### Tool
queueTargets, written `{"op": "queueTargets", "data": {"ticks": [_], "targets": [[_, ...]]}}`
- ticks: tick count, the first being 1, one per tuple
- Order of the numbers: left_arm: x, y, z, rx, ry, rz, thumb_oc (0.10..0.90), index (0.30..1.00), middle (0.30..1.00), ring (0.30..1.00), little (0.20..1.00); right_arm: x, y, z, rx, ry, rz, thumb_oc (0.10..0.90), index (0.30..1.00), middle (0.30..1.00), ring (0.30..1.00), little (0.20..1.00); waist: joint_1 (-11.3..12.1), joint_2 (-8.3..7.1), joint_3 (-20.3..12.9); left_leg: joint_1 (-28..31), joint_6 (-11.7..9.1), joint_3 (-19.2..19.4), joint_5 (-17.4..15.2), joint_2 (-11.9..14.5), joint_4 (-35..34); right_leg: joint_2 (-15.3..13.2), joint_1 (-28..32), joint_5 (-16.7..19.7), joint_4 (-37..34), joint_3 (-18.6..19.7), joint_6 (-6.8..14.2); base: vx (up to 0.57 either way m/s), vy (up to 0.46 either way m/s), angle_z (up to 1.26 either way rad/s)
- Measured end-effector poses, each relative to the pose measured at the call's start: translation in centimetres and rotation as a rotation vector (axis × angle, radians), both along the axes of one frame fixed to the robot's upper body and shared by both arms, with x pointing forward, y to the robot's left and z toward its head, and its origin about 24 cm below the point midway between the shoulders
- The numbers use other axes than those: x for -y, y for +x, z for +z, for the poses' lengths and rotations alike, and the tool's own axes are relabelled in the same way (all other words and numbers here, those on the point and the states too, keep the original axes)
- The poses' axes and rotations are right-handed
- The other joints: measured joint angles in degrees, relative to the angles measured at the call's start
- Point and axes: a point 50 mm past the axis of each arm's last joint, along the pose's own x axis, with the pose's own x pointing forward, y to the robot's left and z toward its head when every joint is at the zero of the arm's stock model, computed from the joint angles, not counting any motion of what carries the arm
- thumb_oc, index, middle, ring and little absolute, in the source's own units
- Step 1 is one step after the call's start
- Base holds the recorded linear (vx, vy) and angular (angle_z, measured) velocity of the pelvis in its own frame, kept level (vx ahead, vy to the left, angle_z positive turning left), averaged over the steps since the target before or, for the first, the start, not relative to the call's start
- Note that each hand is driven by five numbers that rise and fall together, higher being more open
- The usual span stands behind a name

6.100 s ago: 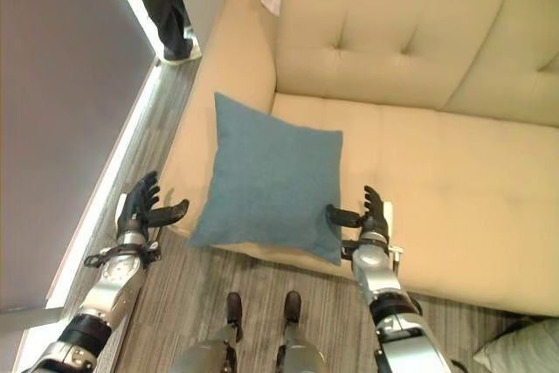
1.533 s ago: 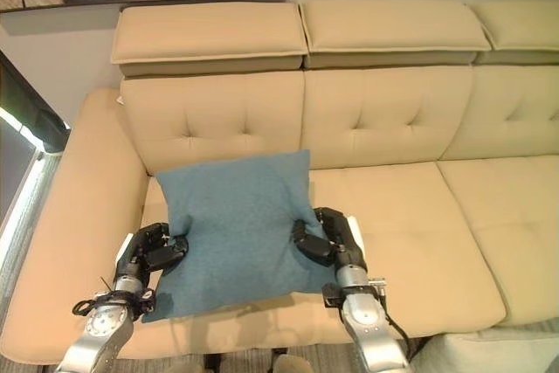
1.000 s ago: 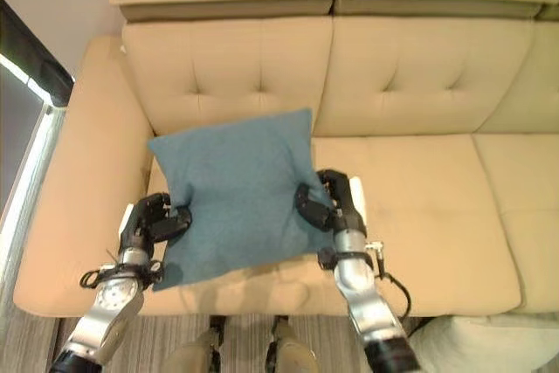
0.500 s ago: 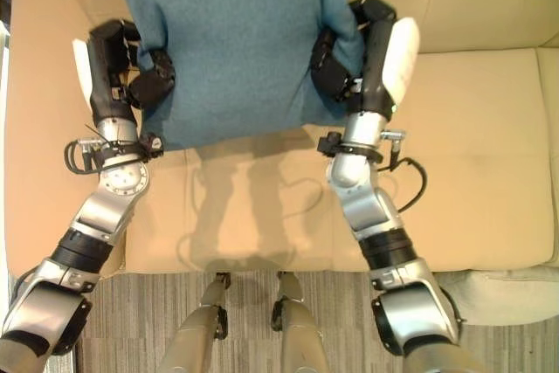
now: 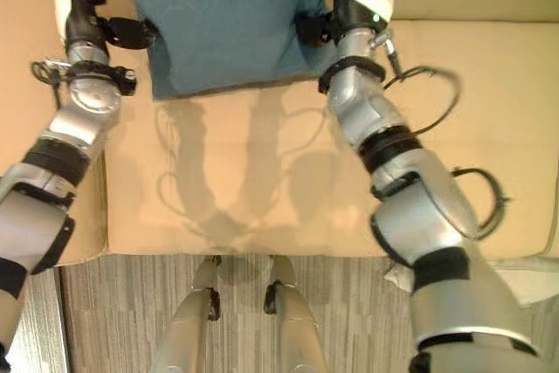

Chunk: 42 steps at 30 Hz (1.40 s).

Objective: Pick up all the scattered cushions and arrange them neatly on the sofa.

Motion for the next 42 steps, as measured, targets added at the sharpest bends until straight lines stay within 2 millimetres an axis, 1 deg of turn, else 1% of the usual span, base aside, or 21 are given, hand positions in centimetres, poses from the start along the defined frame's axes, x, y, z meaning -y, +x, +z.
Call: {"op": "queueTargets", "data": {"ticks": [2,7,12,15,16,18,20,22,23,24,25,26,28,30,31,32,34,35,37,39,42], "targets": [[0.0,0.0,-0.3,-0.012,0.002,-0.015,0.8,0.9,0.9,0.9,0.9,0.2,-0.1,0.2,-0.013,-0.017,0.007,0.8,0.9,0.9,0.9,0.9,-0.02,-0.23,1.57,1.24,0.0,0.05,0.0,-0.07,0.37,-0.04,1.58,0.05,0.0,-0.17,-0.06,0.01,-0.005,0.06],[0.0,0.0,-0.7,-0.026,0.007,-0.026,0.8,0.9,0.9,0.9,0.9,0.6,-0.1,0.1,-0.05,-0.029,0.009,0.8,0.9,0.9,0.9,0.9,0.01,-0.23,1.57,1.74,0.0,-0.01,0.0,0.0,0.27,0.02,2.25,0.04,0.0,-0.45,-0.06,0.01,0.001,0.03],[-0.3,-0.2,-1.4,-0.034,-0.006,-0.049,0.8,0.9,0.9,0.9,0.9,1.5,0.0,-1.3,-0.086,0.012,0.004,0.8,0.9,0.9,0.9,0.9,0.1,-0.23,1.57,1.94,0.14,0.02,0.11,-0.11,0.0,-0.06,2.37,0.01,-0.01,-0.33,-0.04,0.0,0.0,0.0],[-2.1,-1.4,-3.1,-0.009,-0.2,-0.097,0.8,0.9,0.9,0.9,0.9,2.0,-0.6,-2.5,-0.086,0.088,0.042,0.8,0.9,0.9,0.9,0.9,-0.21,-0.23,1.57,2.47,0.11,0.04,0.23,-0.01,-0.12,0.07,2.84,-0.19,-0.02,-0.25,0.23,0.05,-0.019,-0.01],[-3.0,-2.5,-4.6,0.026,-0.316,-0.128,0.8,0.9,0.9,0.9,0.9,2.3,-1.4,-3.4,-0.072,0.149,0.079,0.8,0.9,0.9,0.9,0.9,-0.3,-0.35,1.63,3.49,0.11,0.16,0.23,-0.02,-0.44,0.17,3.61,-0.32,-0.02,-0.06,0.37,0.09,-0.012,-0.05],[-4.8,-5.3,-9.0,0.023,-0.46,-0.132,0.8,0.9,0.9,0.9,0.9,3.4,-3.9,-6.2,-0.044,0.267,0.141,0.8,0.9,0.9,0.9,0.9,-0.46,-0.43,1.68,6.66,0.14,0.85,0.18,0.04,-0.77,0.13,6.58,-0.93,-0.02,0.5,0.34,0.13,-0.006,-0.02],[-5.4,-9.1,-13.5,-0.012,-0.55,-0.127,0.8,0.9,0.9,0.9,0.9,5.2,-7.5,-9.5,-0.012,0.396,0.163,0.8,0.9,0.9,0.9,0.9,-0.02,-0.48,1.7,10.54,0.43,1.45,-1.01,-0.03,-0.79,0.04,10.49,-2.59,-0.03,1.06,0.46,0.14,0.008,0.02],[-5.5,-13.1,-18.4,-0.131,-0.537,-0.107,0.8,0.9,0.9,0.9,0.9,7.2,-10.7,-14.5,-0.069,0.49,0.109,0.8,0.9,0.9,0.9,0.9,0.18,-0.65,1.58,15.1,0.36,1.66,-1.94,-0.07,-0.81,0.0,15.02,-3.83,-0.05,1.1,1.22,0.1,-0.001,-0.01],[-5.6,-14.5,-20.9,-0.225,-0.511,-0.084,0.8,0.9,0.9,0.9,0.9,8.0,-11.5,-17.3,-0.159,0.503,0.061,0.8,0.9,0.9,0.9,0.9,0.26,-0.74,1.26,17.62,0.55,1.94,-2.97,-0.04,-0.83,0.03,17.39,-4.66,-0.07,1.3,1.09,0.06,-0.01,-0.06],[-5.7,-15.0,-22.2,-0.291,-0.49,-0.068,0.8,0.9,0.9,0.9,0.9,8.5,-11.5,-19.0,-0.238,0.499,0.031,0.8,0.9,0.9,0.9,0.9,0.25,-0.79,0.29,18.19,0.52,2.26,-3.42,-0.01,-0.84,0.02,17.94,-5.26,-0.07,1.44,1.69,0.07,-0.003,-0.12],[-5.8,-15.8,-23.8,-0.38,-0.433,-0.057,0.8,0.9,0.9,0.9,0.9,9.2,-12.0,-21.6,-0.347,0.519,-0.005,0.8,0.9,0.9,0.9,0.9,0.3,-0.78,-1.48,18.29,0.67,2.66,-4.43,0.22,-0.84,0.23,17.93,-5.69,-0.07,1.57,1.9,0.03,-0.014,-0.09],[-5.8,-15.8,-23.8,-0.38,-0.433,-0.057,0.8,0.9,0.9,0.9,0.9,9.2,-12.0,-21.6,-0.347,0.519,-0.005,0.8,0.9,0.9,0.9,0.9,0.3,-0.78,-1.48,18.29,0.67,2.66,-4.43,0.22,-0.84,0.23,17.93,-5.69,-0.07,1.57,1.9,0.07,-0.022,-0.08],[-4.8,-17.7,-27.4,-0.513,-0.44,-0.064,0.8,0.9,0.9,0.9,0.9,9.8,-14.8,-27.6,-0.565,0.588,-0.085,0.8,0.9,0.9,0.9,0.9,0.3,-1.08,-2.98,19.9,0.56,3.04,-4.58,0.12,-0.84,0.14,19.26,-5.77,-0.08,2.17,2.03,0.04,-0.02,-0.08],[-4.2,-18.6,-30.2,-0.623,-0.482,-0.048,0.8,0.9,0.9,0.9,0.9,9.4,-16.2,-30.8,-0.68,0.652,-0.122,0.8,0.9,0.9,0.9,0.9,0.19,-1.0,-3.06,22.77,0.8,3.19,-4.81,0.13,-0.85,0.14,22.1,-5.97,-0.1,2.31,2.26,0.02,-0.021,-0.05],[-3.8,-19.8,-32.4,-0.731,-0.501,-0.039,0.8,0.9,0.9,0.9,0.9,9.1,-17.5,-32.9,-0.771,0.671,-0.14,0.8,0.9,0.9,0.9,0.9,-0.35,-0.72,-4.03,23.77,1.12,3.16,-5.38,0.2,-0.89,0.21,23.13,-6.68,-0.1,2.32,2.38,0.01,-0.046,0.01],[-3.5,-20.4,-33.5,-0.774,-0.513,-0.033,0.8,0.9,0.9,0.9,0.9,9.1,-18.1,-33.8,-0.801,0.682,-0.151,0.8,0.9,0.9,0.9,0.9,-0.66,-0.52,-4.56,24.29,1.14,3.13,-5.47,0.18,-0.9,0.19,23.71,-6.76,-0.1,2.3,2.3,0.01,-0.035,0.03],[-2.7,-22.2,-37.0,-0.936,-0.55,0.006,0.8,0.9,0.9,0.9,0.9,9.0,-19.6,-36.7,-0.92,0.716,-0.211,0.8,0.9,0.9,0.9,0.9,-1.34,-0.32,-4.82,27.43,0.99,3.11,-5.81,0.23,-0.88,0.25,26.91,-7.17,-0.12,2.35,2.53,0.0,-0.047,0.03],[-2.1,-24.1,-39.1,-1.054,-0.567,0.031,0.8,0.9,0.9,0.9,0.9,9.0,-21.0,-38.4,-1.002,0.717,-0.246,0.8,0.9,0.9,0.9,0.9,-1.36,-0.17,-6.18,28.21,1.1,3.04,-6.26,0.41,-0.93,0.41,27.7,-7.54,-0.12,2.34,2.36,0.0,-0.06,0.02],[-1.7,-26.6,-41.5,-1.192,-0.602,0.083,0.8,0.9,0.9,0.9,0.9,8.7,-22.8,-40.3,-1.088,0.744,-0.296,0.8,0.9,0.9,0.9,0.9,-1.19,-0.19,-7.75,29.48,1.17,2.98,-6.47,0.6,-0.92,0.68,29.08,-7.97,-0.15,2.3,2.15,-0.02,-0.069,0.02],[-1.5,-28.7,-42.7,-1.286,-0.589,0.11,0.8,0.9,0.9,0.9,0.9,8.4,-23.6,-40.8,-1.123,0.733,-0.29,0.8,0.9,0.9,0.9,0.9,-1.27,-0.15,-7.86,30.4,1.17,2.89,-6.48,0.77,-0.94,0.92,30.1,-8.09,-0.14,2.29,1.95,-0.03,-0.067,0.02],[-1.6,-30.5,-43.7,-1.372,-0.573,0.142,0.8,0.9,0.9,0.9,0.9,8.3,-23.8,-41.3,-1.154,0.723,-0.291,0.8,0.9,0.9,0.9,0.9,-1.05,-0.11,-8.5,31.18,1.49,2.78,-6.71,1.33,-0.85,1.54,30.91,-8.19,-0.12,2.34,1.81,-0.15,-0.076,0.02]]}}
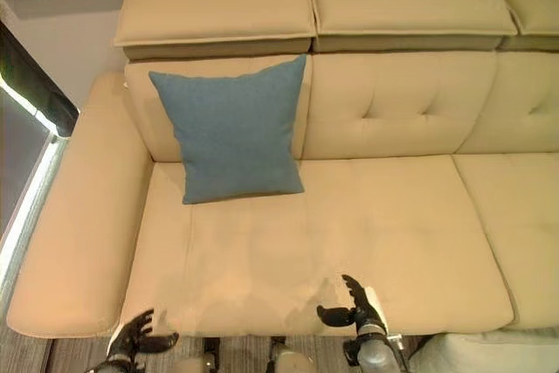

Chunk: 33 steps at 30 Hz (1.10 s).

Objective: Pick up all the scattered cushions and arrange them neatly on the sofa.

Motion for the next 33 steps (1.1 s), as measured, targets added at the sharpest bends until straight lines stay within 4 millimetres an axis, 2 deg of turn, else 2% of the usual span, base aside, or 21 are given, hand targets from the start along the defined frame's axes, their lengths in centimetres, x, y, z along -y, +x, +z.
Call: {"op": "queueTargets", "data": {"ticks": [2,5,6,7,8,9,11,13,14,15,16,18,21,23,24,25,26,28,30,32,33], "targets": [[-0.2,-0.4,-0.3,-0.03,0.013,0.005,0.8,0.9,0.9,0.9,0.9,-0.2,0.3,-0.2,-0.008,-0.001,0.017,0.8,0.9,0.9,0.9,0.9,-0.03,-0.23,-0.58,-1.48,-0.61,-0.67,0.32,0.21,2.18,0.47,-0.24,-0.12,0.03,-0.03,-0.19,-0.26,-0.053,0.13],[-0.1,0.7,-0.3,-0.017,0.02,-0.009,0.8,0.9,0.9,0.9,0.9,0.0,1.0,-0.2,-0.02,-0.012,0.022,0.8,0.9,0.9,0.9,0.9,0.16,-0.59,-0.59,-3.09,-1.81,-1.32,0.95,-0.09,3.86,0.07,-0.92,0.08,-0.27,-0.5,-2.32,-0.16,-0.013,0.13],[0.0,1.1,-0.2,-0.01,0.022,-0.012,0.8,0.9,0.9,0.9,0.9,-0.1,1.4,0.0,-0.011,-0.013,0.023,0.8,0.9,0.9,0.9,0.9,0.0,-0.99,-0.42,-3.44,-3.01,-1.26,0.28,-0.33,4.9,-0.27,-1.28,0.54,-0.41,-0.57,-3.17,-0.08,0.033,-0.12],[-0.1,1.6,-0.2,-0.007,0.027,-0.009,0.8,0.9,0.9,0.9,0.9,-0.3,1.8,0.1,-0.004,-0.011,0.033,0.8,0.9,0.9,0.9,0.9,0.07,-2.85,-0.12,-4.58,-2.93,-1.31,-2.84,-1.53,10.39,-1.83,-1.28,1.21,-0.4,-0.4,-4.53,-0.07,0.051,-0.31],[-0.2,1.7,-0.2,-0.014,0.032,-0.007,0.8,0.9,0.9,0.9,0.9,-0.7,2.1,0.1,-0.006,-0.014,0.06,0.8,0.9,0.9,0.9,0.9,-0.28,-4.97,-0.55,-4.91,-1.33,-1.13,-7.72,-4.01,19.85,-4.09,-1.28,2.22,-0.41,-0.19,-5.36,-0.11,0.083,-0.37],[-0.2,1.3,-0.4,-0.03,0.033,-0.005,0.8,0.9,0.9,0.9,0.9,-0.8,1.9,-0.1,-0.018,-0.02,0.071,0.8,0.9,0.9,0.9,0.9,-0.74,-5.62,-1.05,-4.28,-1.39,-1.03,-9.96,-4.75,24.33,-4.72,-0.91,2.23,-0.36,0.16,-5.31,-0.17,0.131,-0.23],[0.1,0.9,-0.6,-0.039,0.024,-0.006,0.8,0.9,0.9,0.9,0.9,-0.3,1.1,-0.6,-0.053,-0.041,0.062,0.8,0.9,0.9,0.9,0.9,-3.33,-4.75,-3.26,0.49,-1.08,-1.37,-12.78,-4.78,22.85,-4.69,-0.36,2.55,0.03,-0.96,-3.9,-0.15,0.124,0.17],[0.6,2.5,0.0,0.016,0.022,-0.031,0.8,0.9,0.9,0.9,0.9,0.6,0.2,-1.1,-0.105,-0.064,0.042,0.8,0.9,0.9,0.9,0.9,-4.85,-2.74,-4.04,3.98,0.78,-0.61,-13.49,-4.0,12.32,-3.88,-1.93,3.14,0.06,-1.45,-2.11,-0.16,0.13,0.19],[0.5,3.5,0.4,0.044,0.032,-0.046,0.8,0.9,0.9,0.9,0.9,0.5,-0.3,-1.6,-0.14,-0.062,0.031,0.8,0.9,0.9,0.9,0.9,-4.68,-2.95,-3.76,5.66,2.49,-0.17,-12.36,-4.37,7.45,-3.73,-3.13,4.4,0.09,-0.75,-0.99,-0.24,0.151,-0.11],[0.4,3.9,0.5,0.053,0.041,-0.05,0.8,0.9,0.9,0.9,0.9,0.2,-0.6,-2.0,-0.166,-0.057,0.034,0.8,0.9,0.9,0.9,0.9,-4.55,-3.96,-3.52,6.38,3.02,0.21,-10.86,-5.31,5.47,-4.48,-3.9,5.04,0.12,0.28,-0.15,-0.27,0.154,-0.2],[0.4,3.9,0.5,0.05,0.043,-0.054,0.8,0.9,0.9,0.9,0.9,0.0,-0.8,-2.3,-0.179,-0.054,0.035,0.8,0.9,0.9,0.9,0.9,-4.48,-4.3,-3.61,6.46,3.48,0.29,-10.46,-5.88,4.77,-4.9,-4.32,5.5,0.12,0.45,0.15,-0.33,0.148,-0.19],[0.4,3.4,0.3,0.026,0.054,-0.075,0.8,0.9,0.9,0.9,0.9,-0.5,-1.9,-3.1,-0.234,-0.047,0.033,0.8,0.9,0.9,0.9,0.9,-4.85,-5.05,-3.39,6.36,4.78,0.86,-9.25,-8.05,3.56,-6.81,-5.46,6.4,0.18,1.86,2.76,-0.26,0.087,-0.16],[-0.4,3.0,0.2,0.001,0.087,-0.095,0.8,0.9,0.9,0.9,0.9,-1.6,-2.7,-4.0,-0.293,-0.042,0.069,0.8,0.9,0.9,0.9,0.9,-4.37,-6.39,-2.15,4.26,5.69,2.85,-8.71,-10.11,5.54,-8.95,-8.06,9.61,1.69,3.96,4.08,-0.38,0.017,-0.2],[-1.0,2.8,0.2,-0.017,0.108,-0.097,0.8,0.9,0.9,0.9,0.9,-2.2,-2.3,-4.1,-0.289,-0.028,0.074,0.8,0.9,0.9,0.9,0.9,-3.37,-6.23,-1.11,3.24,6.55,4.38,-9.04,-9.57,6.81,-8.48,-9.39,12.55,1.97,4.73,7.01,-0.18,0.014,-0.35],[-1.2,2.7,0.2,-0.022,0.113,-0.095,0.8,0.9,0.9,0.9,0.9,-2.4,-2.0,-4.1,-0.285,-0.026,0.076,0.8,0.9,0.9,0.9,0.9,-3.07,-5.97,-0.82,2.87,7.15,4.96,-8.85,-9.06,6.81,-8.29,-9.8,12.27,2.5,4.78,8.26,-0.18,-0.008,-0.23],[-1.2,2.7,0.1,-0.03,0.128,-0.098,0.8,0.9,0.9,0.9,0.9,-2.5,-1.8,-4.1,-0.287,-0.024,0.077,0.8,0.9,0.9,0.9,0.9,-2.27,-3.84,0.37,3.14,7.54,5.0,-8.17,-6.84,6.24,-6.78,-10.83,4.78,10.31,3.22,7.85,-0.23,-0.034,-0.22],[-1.5,2.0,-0.1,-0.05,0.137,-0.097,0.8,0.9,0.9,0.9,0.9,-2.4,-1.6,-4.1,-0.287,-0.028,0.077,0.8,0.9,0.9,0.9,0.9,-1.17,-2.99,0.75,2.84,7.96,6.09,-7.45,-5.33,5.66,-5.89,-11.33,-0.88,19.31,3.4,6.69,-0.19,-0.067,-0.15],[-1.9,1.3,-0.3,-0.081,0.147,-0.09,0.8,0.9,0.9,0.9,0.9,-2.1,-1.8,-4.1,-0.3,-0.038,0.072,0.8,0.9,0.9,0.9,0.9,0.18,-2.66,0.3,3.15,7.3,6.55,-6.75,-3.78,5.2,-5.58,-9.78,-8.68,27.73,3.31,6.99,-0.09,-0.086,-0.21],[-2.4,0.3,-0.5,-0.121,0.158,-0.078,0.8,0.9,0.9,0.9,0.9,-2.1,-1.5,-4.0,-0.292,-0.038,0.069,0.8,0.9,0.9,0.9,0.9,1.68,-3.13,0.12,3.18,6.44,6.85,-5.96,-3.14,4.29,-6.05,-5.58,-11.91,26.62,3.14,7.92,-0.11,-0.152,-0.27],[-3.0,-1.2,-0.7,-0.163,0.17,-0.07,0.8,0.9,0.9,0.9,0.9,-2.4,-1.3,-4.0,-0.283,-0.03,0.074,0.8,0.9,0.9,0.9,0.9,2.35,-4.93,-0.58,3.47,4.88,7.54,-4.57,-3.41,2.93,-6.78,0.96,-12.61,15.8,2.4,6.94,-0.13,-0.2,-0.28],[-2.8,-1.7,-1.0,-0.189,0.163,-0.062,0.8,0.9,0.9,0.9,0.9,-2.4,-0.9,-3.8,-0.273,-0.032,0.076,0.8,0.9,0.9,0.9,0.9,2.99,-4.96,-0.64,3.34,4.45,7.66,-4.18,-3.11,3.01,-5.64,3.53,-10.95,9.99,1.74,2.78,-0.03,-0.127,-0.27]]}}
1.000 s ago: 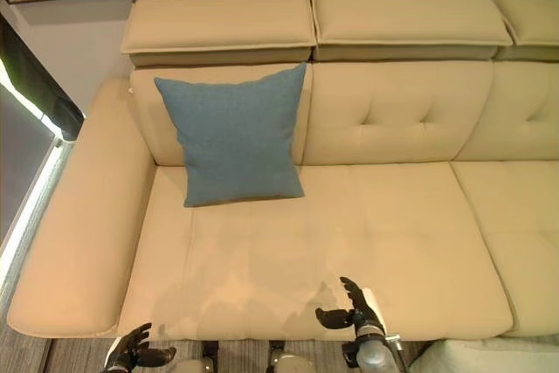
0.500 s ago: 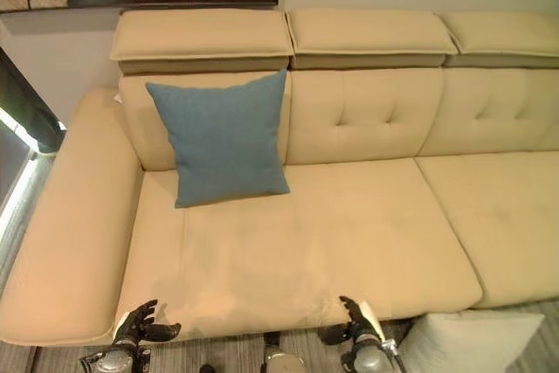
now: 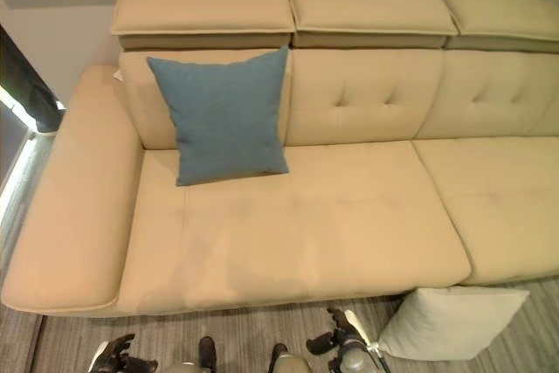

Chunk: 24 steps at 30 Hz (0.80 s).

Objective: Pick up all the scattered cushions and arrange them neatly on the sofa.

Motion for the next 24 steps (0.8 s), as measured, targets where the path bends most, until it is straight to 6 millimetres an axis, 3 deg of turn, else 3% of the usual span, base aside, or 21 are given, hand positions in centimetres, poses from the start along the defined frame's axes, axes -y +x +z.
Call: {"op": "queueTargets", "data": {"ticks": [4,11,14,15,17,18,19,20,21,22,24], "targets": [[1.2,0.1,-0.3,0.004,-0.027,-0.005,0.8,0.9,0.9,0.9,0.9,0.1,0.3,0.2,0.01,-0.003,-0.003,0.8,0.9,0.9,0.9,0.9,0.16,1.03,-1.22,-1.47,-1.84,-1.11,1.51,3.0,0.49,3.87,1.76,3.61,-7.1,1.28,-1.96,-0.09,-0.188,-0.16],[1.9,2.4,0.1,0.058,-0.038,-0.032,0.8,0.9,0.9,0.9,0.9,1.2,-1.1,-0.1,-0.015,-0.039,-0.037,0.8,0.9,0.9,0.9,0.9,-0.49,1.27,-1.32,-3.99,-6.39,-4.82,4.95,4.98,2.39,5.93,2.17,5.78,-10.0,0.22,-4.05,-0.15,-0.067,0.05],[2.4,2.7,0.1,0.062,-0.035,-0.046,0.8,0.9,0.9,0.9,0.9,1.5,-1.2,-0.1,-0.025,-0.05,-0.04,0.8,0.9,0.9,0.9,0.9,-0.97,1.31,-1.1,-3.7,-6.44,-9.05,4.97,4.23,3.54,5.38,1.93,6.71,-9.96,2.69,-4.57,-0.13,0.062,-0.42],[2.8,2.4,-0.1,0.055,-0.046,-0.039,0.8,0.9,0.9,0.9,0.9,1.7,-0.8,0.0,-0.024,-0.062,-0.041,0.8,0.9,0.9,0.9,0.9,-0.84,1.19,-1.04,-2.71,-6.33,-11.87,4.83,3.3,3.68,4.42,1.82,7.34,-9.96,5.36,-4.26,-0.06,0.068,-0.83],[3.4,2.1,-0.4,0.045,-0.062,-0.037,0.8,0.9,0.9,0.9,0.9,2.2,-0.2,0.4,-0.007,-0.08,-0.043,0.8,0.9,0.9,0.9,0.9,-1.04,1.64,-1.08,-2.09,-6.03,-14.12,4.54,2.48,3.5,3.66,1.7,7.82,-9.95,7.22,-3.55,-0.11,0.118,-0.8],[3.7,2.6,-0.3,0.055,-0.067,-0.042,0.8,0.9,0.9,0.9,0.9,2.6,-0.7,0.3,-0.023,-0.097,-0.051,0.8,0.9,0.9,0.9,0.9,-1.75,1.94,-1.06,-0.87,-5.81,-18.15,2.19,0.94,3.27,3.01,0.92,9.12,-9.88,10.19,-2.99,-0.11,0.123,-1.0],[3.9,2.6,-0.3,0.056,-0.07,-0.046,0.8,0.9,0.9,0.9,0.9,2.8,-0.5,0.3,-0.031,-0.104,-0.053,0.8,0.9,0.9,0.9,0.9,-1.1,2.09,-1.12,0.58,-4.32,-22.0,0.23,-0.91,2.24,2.77,0.13,10.05,-9.37,12.35,-2.78,-0.11,0.14,-1.42],[4.2,2.6,-0.4,0.051,-0.078,-0.046,0.8,0.9,0.9,0.9,0.9,3.1,-0.3,0.5,-0.025,-0.114,-0.052,0.8,0.9,0.9,0.9,0.9,-1.44,2.99,-1.23,2.03,-2.69,-23.39,-1.22,-2.7,0.76,2.87,-1.06,10.45,-8.62,14.41,-2.1,-0.09,0.129,-0.93],[4.2,2.9,-0.4,0.055,-0.079,-0.049,0.8,0.9,0.9,0.9,0.9,3.1,-0.3,0.5,-0.025,-0.117,-0.053,0.8,0.9,0.9,0.9,0.9,-2.79,3.29,-1.25,1.85,-2.05,-23.04,-2.33,-2.64,0.49,3.06,-1.23,10.54,-8.6,13.98,-1.66,-0.14,0.163,-0.48],[4.0,3.7,-0.1,0.075,-0.071,-0.055,0.8,0.9,0.9,0.9,0.9,2.9,-0.9,0.2,-0.047,-0.11,-0.057,0.8,0.9,0.9,0.9,0.9,-2.98,2.63,-1.06,1.95,-1.92,-22.58,-1.8,-2.91,0.12,2.34,-1.68,10.53,-8.09,14.06,-0.55,-0.19,0.199,-0.34],[2.8,5.2,0.6,0.095,-0.017,-0.124,0.8,0.9,0.9,0.9,0.9,1.4,-2.3,-1.0,-0.111,-0.073,-0.068,0.8,0.9,0.9,0.9,0.9,-2.84,-1.71,-0.74,1.79,-0.49,-17.64,-1.49,-5.46,0.04,1.07,-6.49,11.57,-4.41,15.16,0.4,-0.16,0.14,-1.03]]}}
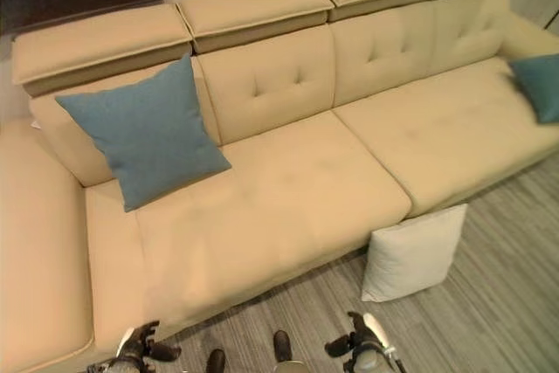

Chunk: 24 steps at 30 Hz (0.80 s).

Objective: Pick up all the scattered cushions and arrange them neatly on the sofa.

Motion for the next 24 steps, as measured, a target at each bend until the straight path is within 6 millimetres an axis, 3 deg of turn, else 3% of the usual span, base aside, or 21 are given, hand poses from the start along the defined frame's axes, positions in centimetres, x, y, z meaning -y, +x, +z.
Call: {"op": "queueTargets", "data": {"ticks": [1,2,4,5,6,7,9,11,12,13,16,20,22,24], "targets": [[-0.2,-0.3,-0.1,-0.011,0.008,-0.008,0.8,0.9,0.9,0.9,0.9,-0.4,0.1,-0.1,0.003,0.011,0.002,0.8,0.9,0.9,0.9,0.9,-0.3,-0.28,0.02,-0.44,1.06,1.58,-0.11,-0.32,0.15,-0.83,-0.44,-0.22,-0.46,-0.25,0.96,-0.1,0.072,-0.91],[0.0,0.0,0.0,-0.01,0.011,-0.026,0.8,0.9,0.9,0.9,0.9,-0.5,-1.8,-0.7,-0.048,0.015,-0.014,0.8,0.9,0.9,0.9,0.9,-1.07,-1.38,-0.29,-0.56,1.64,2.59,-0.07,-1.8,0.93,-1.8,-1.04,-0.35,0.07,-1.82,1.67,-0.23,0.106,-0.68],[0.1,-0.2,-0.1,-0.019,0.022,-0.062,0.8,0.9,0.9,0.9,0.9,-0.9,-3.3,-1.3,-0.101,0.026,-0.03,0.8,0.9,0.9,0.9,0.9,-0.69,-1.54,0.01,-1.41,2.63,5.17,-0.1,-2.08,2.21,-2.6,-2.63,-0.5,1.3,-2.03,3.61,-0.29,0.045,-0.8],[-0.7,-0.8,-0.1,-0.035,0.043,-0.052,0.8,0.9,0.9,0.9,0.9,-2.0,-2.9,-1.4,-0.089,0.051,-0.027,0.8,0.9,0.9,0.9,0.9,-0.15,-2.92,0.71,-5.71,4.06,10.71,-2.85,-3.13,8.73,-4.13,-5.25,2.08,-1.15,-6.72,1.84,-0.22,-0.002,-1.49],[-0.5,-1.1,-0.4,-0.054,0.035,-0.039,0.8,0.9,0.9,0.9,0.9,-2.1,-1.7,-1.1,-0.057,0.054,-0.019,0.8,0.9,0.9,0.9,0.9,0.6,-0.97,1.9,-6.82,4.52,13.99,-2.98,-0.38,8.91,-4.79,-6.63,-0.46,1.27,-14.55,1.76,-0.11,-0.012,-1.69],[-0.1,-1.1,-0.4,-0.055,0.024,-0.03,0.8,0.9,0.9,0.9,0.9,-2.0,-1.4,-1.0,-0.048,0.052,-0.019,0.8,0.9,0.9,0.9,0.9,1.47,0.79,2.53,-6.2,4.34,15.28,-2.67,1.2,7.98,-5.3,-7.9,-2.01,5.26,-19.94,0.67,-0.04,-0.038,-1.21],[-0.3,-1.9,-0.6,-0.068,0.019,-0.006,0.8,0.9,0.9,0.9,0.9,-1.6,-1.7,-1.0,-0.064,0.04,-0.027,0.8,0.9,0.9,0.9,0.9,1.91,3.0,2.88,-4.15,4.52,17.85,-1.82,3.81,5.22,-5.22,-5.82,-5.61,12.81,-22.66,1.6,-0.04,-0.078,-0.82],[-0.9,-2.7,-0.7,-0.084,0.031,0.009,0.8,0.9,0.9,0.9,0.9,-1.2,-2.1,-1.0,-0.073,0.03,-0.031,0.8,0.9,0.9,0.9,0.9,3.62,2.78,1.91,-2.69,4.23,19.9,-1.42,4.86,2.81,-5.24,-2.6,-9.22,17.41,-23.6,1.64,0.0,-0.139,-0.72],[-1.3,-2.8,-0.6,-0.087,0.04,0.01,0.8,0.9,0.9,0.9,0.9,-1.0,-2.3,-1.0,-0.073,0.027,-0.035,0.8,0.9,0.9,0.9,0.9,4.24,2.23,1.55,-2.4,3.49,19.96,-0.92,4.67,2.3,-5.09,-0.92,-10.53,16.43,-23.42,2.35,0.09,-0.239,-0.52],[-1.9,-2.6,-0.4,-0.082,0.057,0.01,0.8,0.9,0.9,0.9,0.9,-1.0,-2.4,-1.1,-0.075,0.029,-0.04,0.8,0.9,0.9,0.9,0.9,4.36,0.11,0.62,-2.54,2.02,20.16,0.05,3.53,1.45,-4.87,3.22,-11.32,9.22,-22.93,1.53,0.08,-0.184,-0.22],[-1.3,-2.9,-0.7,-0.09,0.042,0.001,0.8,0.9,0.9,0.9,0.9,-0.3,-1.6,-0.6,-0.047,0.013,-0.035,0.8,0.9,0.9,0.9,0.9,4.35,1.61,0.23,-2.74,0.58,19.23,0.92,5.51,1.55,-1.27,5.79,-8.09,2.57,-22.14,-0.96,0.15,-0.191,-0.15],[-0.9,-2.3,-0.6,-0.076,0.036,-0.007,0.8,0.9,0.9,0.9,0.9,-0.5,-1.0,-0.4,-0.015,0.024,-0.035,0.8,0.9,0.9,0.9,0.9,4.23,1.92,0.02,-3.46,-0.43,15.78,1.41,7.09,3.86,1.03,8.07,-7.24,-0.47,-22.43,-2.08,0.08,-0.17,0.02],[-0.6,-1.4,-0.4,-0.05,0.028,-0.005,0.8,0.9,0.9,0.9,0.9,-0.5,-0.7,-0.3,0.0,0.027,-0.044,0.8,0.9,0.9,0.9,0.9,4.34,1.57,0.18,-7.61,-3.37,11.92,1.32,7.66,11.51,0.9,8.45,-7.5,-1.5,-22.68,-3.11,0.07,-0.107,0.04],[-0.7,-1.3,-0.3,-0.048,0.031,-0.007,0.8,0.9,0.9,0.9,0.9,-0.4,-0.5,-0.3,0.004,0.027,-0.05,0.8,0.9,0.9,0.9,0.9,4.88,1.66,0.23,-9.45,-4.09,10.59,1.78,7.67,17.31,1.36,9.83,-7.34,-2.69,-22.04,-3.9,0.12,-0.112,-0.13]]}}
